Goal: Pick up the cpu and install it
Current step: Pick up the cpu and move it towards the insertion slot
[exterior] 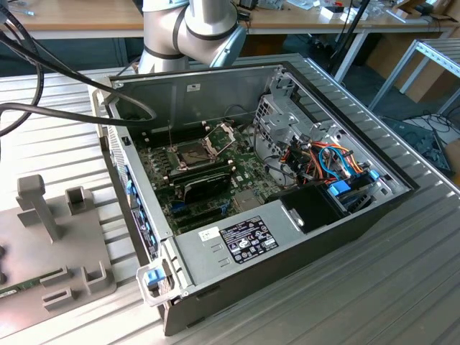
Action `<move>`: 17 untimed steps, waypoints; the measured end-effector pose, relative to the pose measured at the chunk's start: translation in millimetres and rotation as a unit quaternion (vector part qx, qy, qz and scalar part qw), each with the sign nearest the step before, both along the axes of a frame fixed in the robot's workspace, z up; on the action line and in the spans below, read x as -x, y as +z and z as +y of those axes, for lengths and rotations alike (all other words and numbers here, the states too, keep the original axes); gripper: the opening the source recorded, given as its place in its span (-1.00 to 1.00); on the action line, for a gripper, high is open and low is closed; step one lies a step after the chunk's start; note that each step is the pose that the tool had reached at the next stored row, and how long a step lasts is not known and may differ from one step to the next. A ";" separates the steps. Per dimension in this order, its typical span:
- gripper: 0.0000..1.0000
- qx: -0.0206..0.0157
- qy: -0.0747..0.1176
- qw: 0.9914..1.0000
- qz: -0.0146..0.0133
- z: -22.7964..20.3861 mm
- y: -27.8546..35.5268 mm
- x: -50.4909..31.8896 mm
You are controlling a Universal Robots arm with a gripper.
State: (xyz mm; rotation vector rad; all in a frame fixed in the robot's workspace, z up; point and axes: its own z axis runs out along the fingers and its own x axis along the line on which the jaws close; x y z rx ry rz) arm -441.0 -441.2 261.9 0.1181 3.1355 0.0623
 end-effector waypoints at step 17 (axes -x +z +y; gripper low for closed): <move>-0.16 0.000 0.000 1.000 0.000 0.0 -7.9 0.0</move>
